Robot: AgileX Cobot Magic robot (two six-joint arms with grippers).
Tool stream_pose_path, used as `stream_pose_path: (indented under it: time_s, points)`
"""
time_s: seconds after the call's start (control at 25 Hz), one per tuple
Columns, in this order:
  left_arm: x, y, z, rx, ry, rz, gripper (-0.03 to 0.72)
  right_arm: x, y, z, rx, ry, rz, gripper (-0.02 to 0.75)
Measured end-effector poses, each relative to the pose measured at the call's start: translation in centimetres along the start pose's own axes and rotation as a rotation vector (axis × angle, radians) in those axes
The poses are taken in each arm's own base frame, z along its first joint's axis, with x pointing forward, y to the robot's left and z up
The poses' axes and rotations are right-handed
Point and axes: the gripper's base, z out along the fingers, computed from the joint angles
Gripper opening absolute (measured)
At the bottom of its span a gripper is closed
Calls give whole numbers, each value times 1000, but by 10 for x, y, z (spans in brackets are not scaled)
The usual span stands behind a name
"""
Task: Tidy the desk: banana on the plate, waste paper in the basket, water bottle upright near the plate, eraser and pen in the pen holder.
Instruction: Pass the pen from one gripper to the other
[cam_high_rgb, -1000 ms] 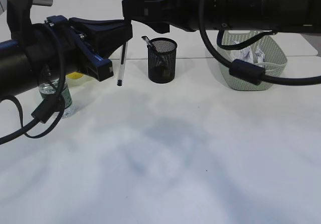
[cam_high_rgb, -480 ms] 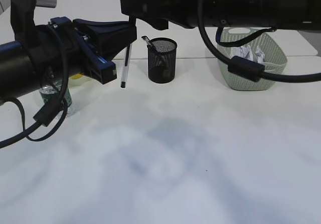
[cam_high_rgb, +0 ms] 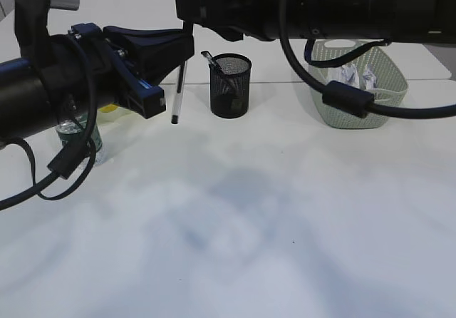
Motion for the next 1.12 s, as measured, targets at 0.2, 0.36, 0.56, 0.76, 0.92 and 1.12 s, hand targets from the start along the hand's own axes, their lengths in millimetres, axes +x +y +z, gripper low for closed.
stream_pose_path:
  time_s: [0.2,0.36,0.56,0.76,0.92,1.12]
  points:
    - [0,0,0,1,-1,0,40,0,0,0,-2,-1,1,67]
    - [0,0,0,1,-1,0,40,0,0,0,-2,-1,1,56]
    - [0,0,0,1,-1,0,40,0,0,0,-2,-1,-1,56]
    - [0,0,0,2,-1,2,46,0,0,0,-3,-2,-7,56]
    - [1,-2,0,17,5,16,107,0,0,0,-1,-1,-22,56]
    - [0,-4,0,42,-1,35,326,0,0,0,3,-1,-37,56]
